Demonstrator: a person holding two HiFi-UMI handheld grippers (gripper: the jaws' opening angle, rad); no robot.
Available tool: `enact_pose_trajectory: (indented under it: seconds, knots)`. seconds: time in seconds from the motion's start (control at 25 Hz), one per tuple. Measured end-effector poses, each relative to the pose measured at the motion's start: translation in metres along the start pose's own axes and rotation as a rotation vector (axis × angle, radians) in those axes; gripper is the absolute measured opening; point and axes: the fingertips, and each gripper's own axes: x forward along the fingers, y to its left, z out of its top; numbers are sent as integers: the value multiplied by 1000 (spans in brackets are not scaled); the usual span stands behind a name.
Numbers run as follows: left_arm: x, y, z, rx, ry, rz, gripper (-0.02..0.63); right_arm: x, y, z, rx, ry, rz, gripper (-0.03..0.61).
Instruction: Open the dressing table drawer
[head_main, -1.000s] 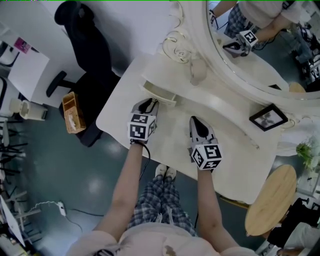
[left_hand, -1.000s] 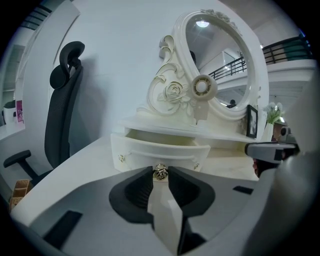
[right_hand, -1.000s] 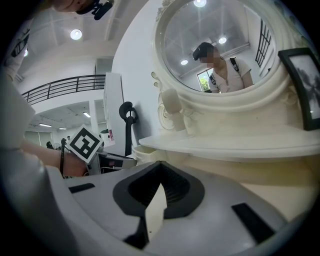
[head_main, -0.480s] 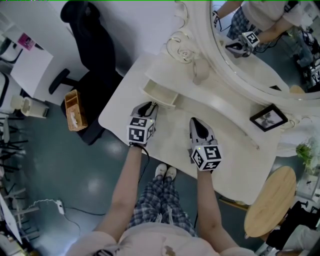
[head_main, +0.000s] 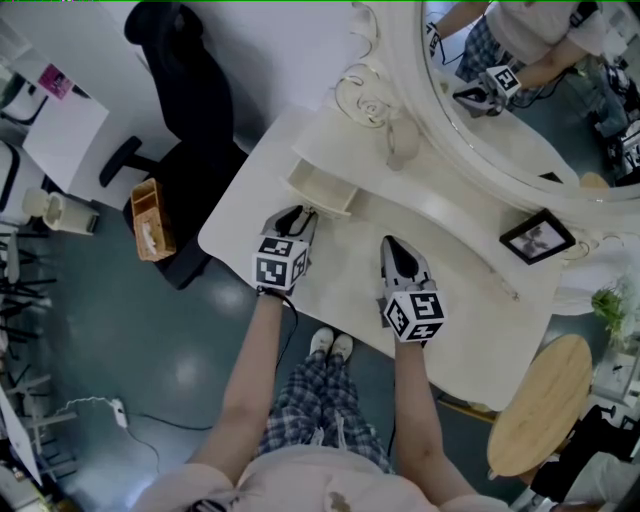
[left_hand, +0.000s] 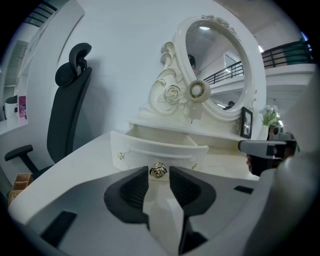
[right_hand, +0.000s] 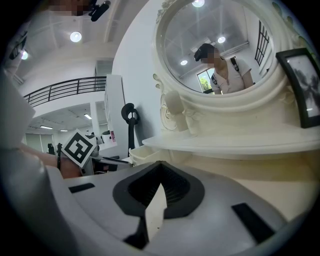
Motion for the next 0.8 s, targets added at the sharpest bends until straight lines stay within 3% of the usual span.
enact_pose_trajectory:
  seconds: [0.16,0.24,0.8]
  knots:
    - [-11,-3,5,-48,-51,-28,261,-2,1,1,2,-4,1,15]
    - [-18,-4,11,-54,-86,-32,288,-3,0,2,3,-8,-1,15]
    - [-73,-46,73,18,-203,-47,274,-56,-11,43,6,-66,-76,15]
